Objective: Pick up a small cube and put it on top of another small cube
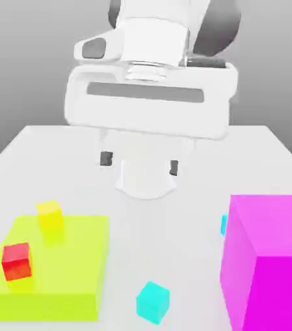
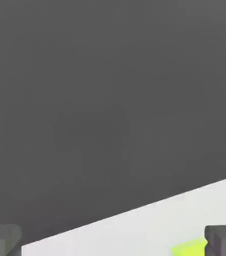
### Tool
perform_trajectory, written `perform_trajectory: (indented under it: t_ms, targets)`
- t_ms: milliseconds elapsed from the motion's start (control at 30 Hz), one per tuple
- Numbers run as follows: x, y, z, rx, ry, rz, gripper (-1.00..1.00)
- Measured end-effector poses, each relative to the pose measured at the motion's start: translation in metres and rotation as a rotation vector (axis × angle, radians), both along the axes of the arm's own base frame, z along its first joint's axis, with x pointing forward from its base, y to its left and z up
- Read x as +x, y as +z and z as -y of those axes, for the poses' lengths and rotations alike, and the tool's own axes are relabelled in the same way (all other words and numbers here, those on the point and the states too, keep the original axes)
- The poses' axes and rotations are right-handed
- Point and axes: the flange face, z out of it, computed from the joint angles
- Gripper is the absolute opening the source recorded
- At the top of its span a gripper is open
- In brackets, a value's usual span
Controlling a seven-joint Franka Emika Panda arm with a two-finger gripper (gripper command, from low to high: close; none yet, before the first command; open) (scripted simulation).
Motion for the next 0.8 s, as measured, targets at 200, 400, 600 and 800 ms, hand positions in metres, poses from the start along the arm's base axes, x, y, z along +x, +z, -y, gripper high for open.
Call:
perform_trajectory:
  t_ms: [200,400,600,800]
  targets:
    - [-0.012,-0.115,-0.003,0.064,-0.105,-0.159,0.0]
    - [-0.034,-0.208,-0.011,0.122,-0.179,-0.269,0.0]
    - [-0.036,-0.253,-0.012,0.123,-0.181,-0.274,-1.0]
    - [-0.035,-0.244,-0.012,0.123,-0.182,-0.272,-1.0]
